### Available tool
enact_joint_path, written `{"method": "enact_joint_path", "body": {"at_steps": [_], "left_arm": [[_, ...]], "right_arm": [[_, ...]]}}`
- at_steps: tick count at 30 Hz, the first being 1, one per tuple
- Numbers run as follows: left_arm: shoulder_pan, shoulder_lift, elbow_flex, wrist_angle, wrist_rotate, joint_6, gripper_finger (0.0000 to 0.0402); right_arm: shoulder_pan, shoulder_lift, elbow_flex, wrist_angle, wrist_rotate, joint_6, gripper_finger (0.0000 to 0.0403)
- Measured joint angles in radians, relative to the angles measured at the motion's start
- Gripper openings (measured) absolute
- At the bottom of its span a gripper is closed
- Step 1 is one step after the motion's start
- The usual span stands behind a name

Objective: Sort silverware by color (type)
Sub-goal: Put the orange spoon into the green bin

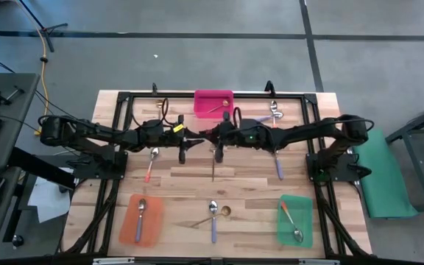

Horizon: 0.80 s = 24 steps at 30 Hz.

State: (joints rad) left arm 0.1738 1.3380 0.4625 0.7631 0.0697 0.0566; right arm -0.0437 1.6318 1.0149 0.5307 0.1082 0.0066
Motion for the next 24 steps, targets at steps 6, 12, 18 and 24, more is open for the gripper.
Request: {"method": "enact_joint_path", "body": {"at_steps": [6,12,18,24], "left_arm": [[0.001,0.000,0.000,-0.008,-0.004,0.036,0.0100],[0.005,0.000,0.000,-0.009,-0.004,0.060,0.0112],[0.006,0.000,0.000,-0.010,-0.005,0.078,0.0099],[0.002,0.000,-0.015,-0.013,0.005,0.076,0.0075]], "right_arm": [[0.038,-0.149,0.000,-0.305,0.112,0.069,0.0000],[0.148,-0.307,0.001,-0.554,0.241,0.164,0.0000],[0.216,-0.342,0.001,-0.708,0.322,0.272,0.0000],[0.181,-0.228,0.000,-0.783,0.314,0.320,0.0006]]}}
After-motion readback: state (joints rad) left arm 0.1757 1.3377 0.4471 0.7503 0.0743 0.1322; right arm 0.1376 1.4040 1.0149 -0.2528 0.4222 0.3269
